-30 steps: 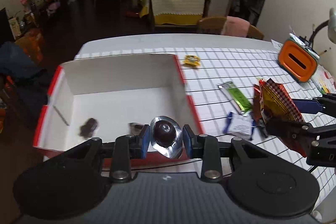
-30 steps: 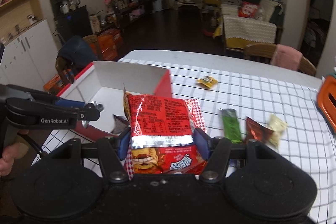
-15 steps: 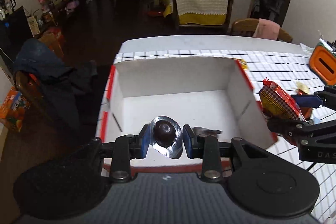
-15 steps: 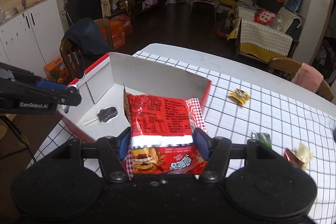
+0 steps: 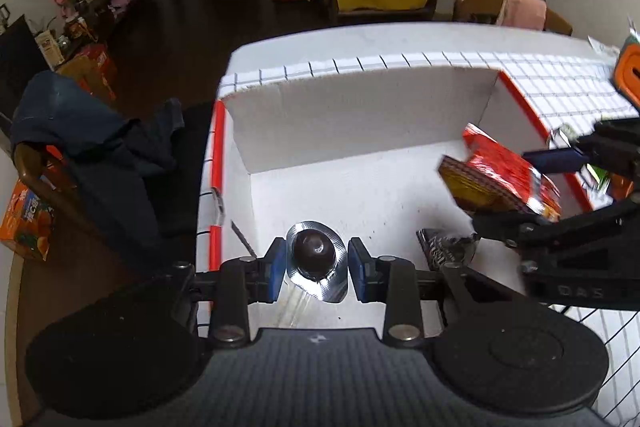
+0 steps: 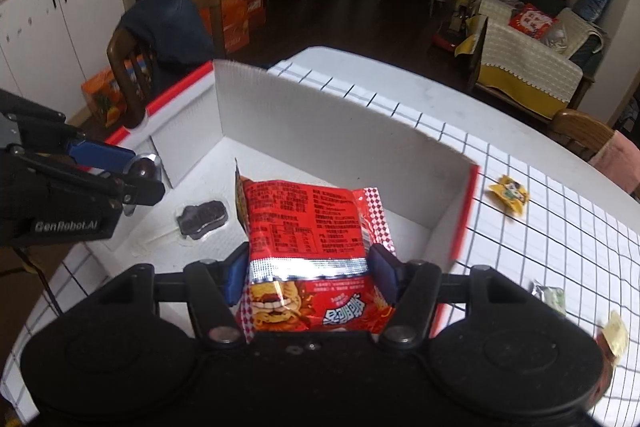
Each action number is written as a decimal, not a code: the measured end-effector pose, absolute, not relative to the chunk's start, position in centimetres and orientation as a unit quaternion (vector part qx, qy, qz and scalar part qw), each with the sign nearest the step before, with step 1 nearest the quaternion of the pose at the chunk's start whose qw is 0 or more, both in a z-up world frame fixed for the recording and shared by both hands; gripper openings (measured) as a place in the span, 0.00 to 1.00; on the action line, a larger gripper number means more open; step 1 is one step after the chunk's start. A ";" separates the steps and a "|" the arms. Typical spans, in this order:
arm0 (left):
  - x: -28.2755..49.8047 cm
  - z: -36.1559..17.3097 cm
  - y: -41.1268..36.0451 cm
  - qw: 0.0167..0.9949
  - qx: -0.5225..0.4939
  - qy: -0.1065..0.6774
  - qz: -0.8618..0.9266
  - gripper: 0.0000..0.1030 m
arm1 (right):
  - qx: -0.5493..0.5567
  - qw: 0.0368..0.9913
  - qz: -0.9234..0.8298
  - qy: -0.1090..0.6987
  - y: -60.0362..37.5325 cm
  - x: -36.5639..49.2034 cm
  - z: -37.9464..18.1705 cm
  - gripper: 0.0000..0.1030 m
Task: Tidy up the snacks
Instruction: 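Carry the red packet and foil chocolate ball into the red box, then open the right tool dropping the packet while the left releases the chocolate ball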
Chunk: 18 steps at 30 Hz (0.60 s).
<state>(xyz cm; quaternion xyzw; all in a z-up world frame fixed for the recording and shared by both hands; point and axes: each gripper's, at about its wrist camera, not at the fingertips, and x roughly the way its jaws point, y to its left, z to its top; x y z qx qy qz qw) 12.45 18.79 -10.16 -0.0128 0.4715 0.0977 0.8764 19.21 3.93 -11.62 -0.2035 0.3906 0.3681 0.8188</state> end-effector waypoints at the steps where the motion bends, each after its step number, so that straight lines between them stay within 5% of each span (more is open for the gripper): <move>1: 12.6 -10.5 18.7 0.875 -0.008 0.475 0.094 0.31 | -0.211 0.816 0.368 0.392 4.4 19.3 -12.0 0.60; 18: 14.3 -14.1 18.5 0.845 0.015 0.529 0.071 0.33 | -0.243 0.778 0.378 0.439 7.0 20.7 -15.1 0.63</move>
